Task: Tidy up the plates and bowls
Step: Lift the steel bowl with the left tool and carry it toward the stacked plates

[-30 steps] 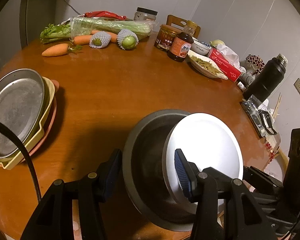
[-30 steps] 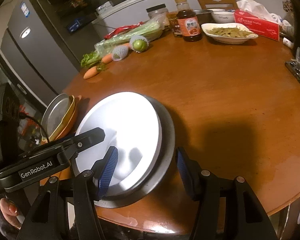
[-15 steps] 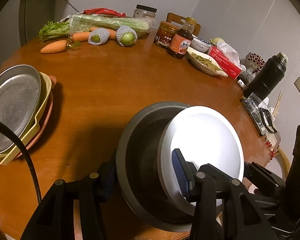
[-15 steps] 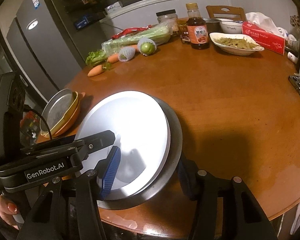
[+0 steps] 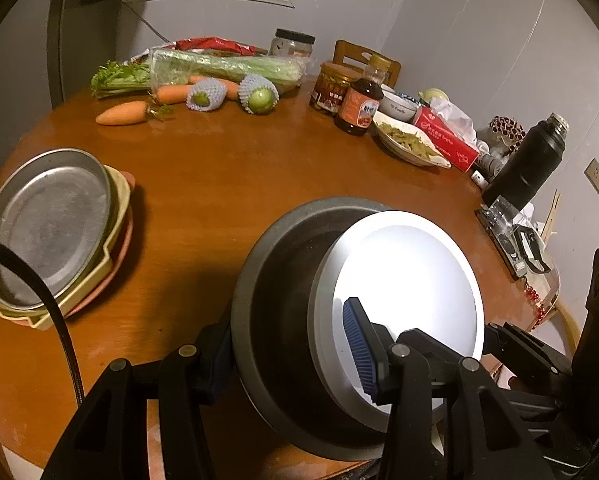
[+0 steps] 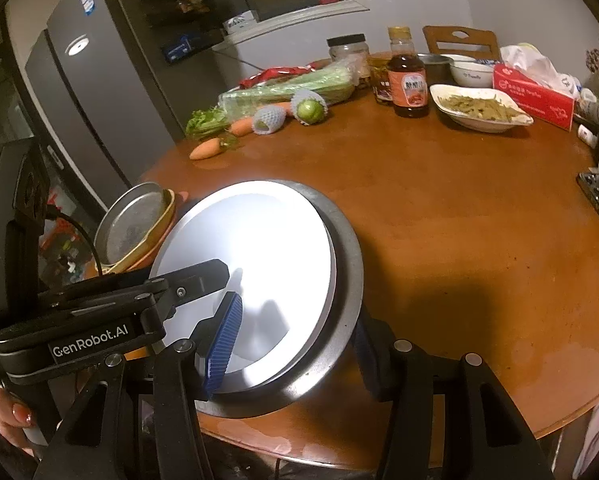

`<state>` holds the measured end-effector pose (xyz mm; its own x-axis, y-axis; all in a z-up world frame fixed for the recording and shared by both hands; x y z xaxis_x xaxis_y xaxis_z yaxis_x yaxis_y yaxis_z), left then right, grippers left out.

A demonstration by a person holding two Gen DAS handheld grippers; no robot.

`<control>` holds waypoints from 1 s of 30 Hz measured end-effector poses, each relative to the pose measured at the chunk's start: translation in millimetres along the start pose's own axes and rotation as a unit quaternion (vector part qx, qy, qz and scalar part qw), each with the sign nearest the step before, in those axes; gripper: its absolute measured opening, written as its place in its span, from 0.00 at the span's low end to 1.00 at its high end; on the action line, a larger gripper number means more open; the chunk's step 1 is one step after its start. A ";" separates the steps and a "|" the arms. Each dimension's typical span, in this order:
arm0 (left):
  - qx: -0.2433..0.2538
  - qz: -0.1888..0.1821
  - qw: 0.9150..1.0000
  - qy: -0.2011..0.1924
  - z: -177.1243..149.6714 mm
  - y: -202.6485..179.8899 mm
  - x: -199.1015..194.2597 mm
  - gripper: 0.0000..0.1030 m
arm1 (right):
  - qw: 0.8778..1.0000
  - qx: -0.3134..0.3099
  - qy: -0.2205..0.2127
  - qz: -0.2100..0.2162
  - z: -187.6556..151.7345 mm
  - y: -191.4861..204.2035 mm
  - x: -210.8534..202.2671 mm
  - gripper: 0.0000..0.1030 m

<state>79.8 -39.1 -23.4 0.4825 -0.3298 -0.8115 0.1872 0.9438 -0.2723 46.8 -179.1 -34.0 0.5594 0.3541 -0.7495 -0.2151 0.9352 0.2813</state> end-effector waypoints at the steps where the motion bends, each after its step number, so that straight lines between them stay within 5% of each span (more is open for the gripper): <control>1: 0.000 0.001 1.000 -0.002 -0.1 0.3 -2.8 0.48 | 1.000 -0.002 -0.002 0.000 0.5 2.1 -1.5 0.54; 30: -0.028 0.021 0.997 -0.068 -5.1 27.6 -73.8 0.49 | 0.997 -0.058 -0.041 0.024 16.0 61.1 -32.1 0.54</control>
<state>45.0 11.4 26.3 0.6016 -0.2870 -0.7455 0.1194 0.9551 -0.2713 28.5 -133.3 16.8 0.6091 0.4018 -0.6838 -0.3313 0.9123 0.2408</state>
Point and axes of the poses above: each gripper's, at about its wrist camera, not at the fingertips, and x roughly the way its jaws point, y to its left, z to its top, the point moved 2 cm from there along x, roughly the way its jaws point, and after that the axes turned 5 degrees about y, right-handed, at the moved point
